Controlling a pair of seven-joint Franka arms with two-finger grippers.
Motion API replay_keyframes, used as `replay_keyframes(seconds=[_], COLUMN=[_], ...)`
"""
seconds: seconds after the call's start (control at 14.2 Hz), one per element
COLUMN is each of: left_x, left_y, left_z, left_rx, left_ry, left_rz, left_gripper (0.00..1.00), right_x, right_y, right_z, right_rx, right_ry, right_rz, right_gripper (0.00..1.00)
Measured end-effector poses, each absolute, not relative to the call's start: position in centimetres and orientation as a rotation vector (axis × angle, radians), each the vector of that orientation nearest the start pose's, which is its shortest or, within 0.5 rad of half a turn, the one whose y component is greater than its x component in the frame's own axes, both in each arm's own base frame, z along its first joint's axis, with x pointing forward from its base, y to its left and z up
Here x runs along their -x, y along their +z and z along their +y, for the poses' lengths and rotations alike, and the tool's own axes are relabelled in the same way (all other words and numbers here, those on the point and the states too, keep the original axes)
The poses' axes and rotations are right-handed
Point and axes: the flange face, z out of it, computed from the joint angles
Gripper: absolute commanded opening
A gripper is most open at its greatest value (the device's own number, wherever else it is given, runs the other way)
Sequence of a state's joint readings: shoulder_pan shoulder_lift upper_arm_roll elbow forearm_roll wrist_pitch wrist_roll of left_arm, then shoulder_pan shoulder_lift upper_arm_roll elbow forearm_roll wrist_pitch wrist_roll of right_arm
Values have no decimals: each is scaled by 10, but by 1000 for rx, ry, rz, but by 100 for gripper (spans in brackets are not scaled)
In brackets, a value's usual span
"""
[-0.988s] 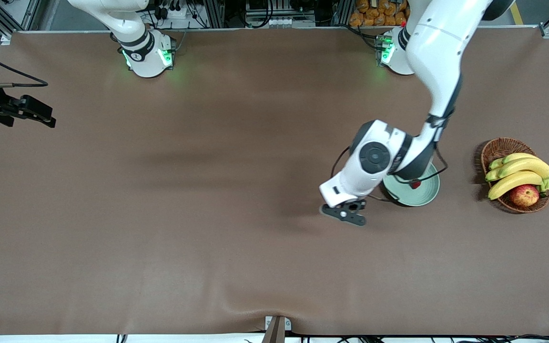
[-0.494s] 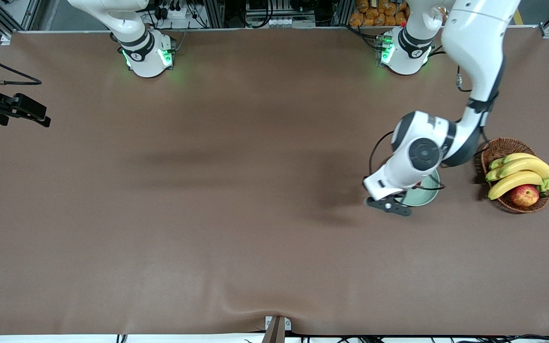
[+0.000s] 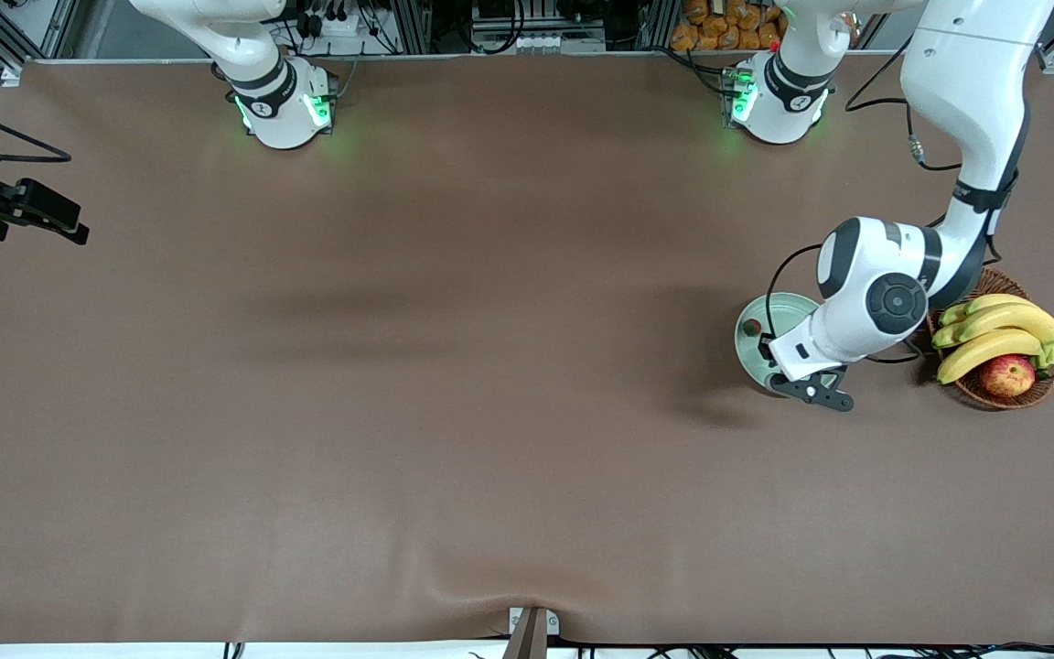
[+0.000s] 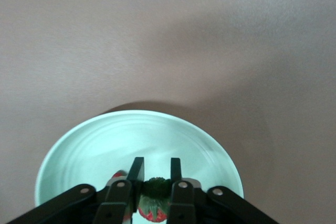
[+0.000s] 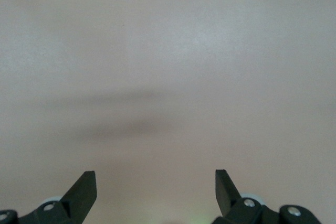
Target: Collect all strawberries into plate
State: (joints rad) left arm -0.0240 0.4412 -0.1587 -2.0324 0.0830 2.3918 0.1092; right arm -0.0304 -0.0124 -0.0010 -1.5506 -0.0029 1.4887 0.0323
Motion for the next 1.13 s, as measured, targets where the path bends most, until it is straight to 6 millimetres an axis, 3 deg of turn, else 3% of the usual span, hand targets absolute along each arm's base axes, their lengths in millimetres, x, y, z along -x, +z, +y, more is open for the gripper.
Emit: replay_keyframes(seconds=[0.07,0.49,0.85,1.13], left_x=[-581,-589,-626,-641], left_y=[218,224,271,292], left_z=[-108,-109,-113,-111], left_rx=[3106,3111,3112,3109], left_ry=[124,77,-103,-177], left_rz=[544,538,525,512], left_gripper=[100,100,100,100], right_x=[-542,-542,-543,-546], right_y=[636,644,642,636], right_z=[-18,-22,-24,-25], right_rx=[3142,3138,3111,3098], right_ry=[70,43,48,68], right_rz=[103,116,131,134], right_gripper=[100,100,100,100])
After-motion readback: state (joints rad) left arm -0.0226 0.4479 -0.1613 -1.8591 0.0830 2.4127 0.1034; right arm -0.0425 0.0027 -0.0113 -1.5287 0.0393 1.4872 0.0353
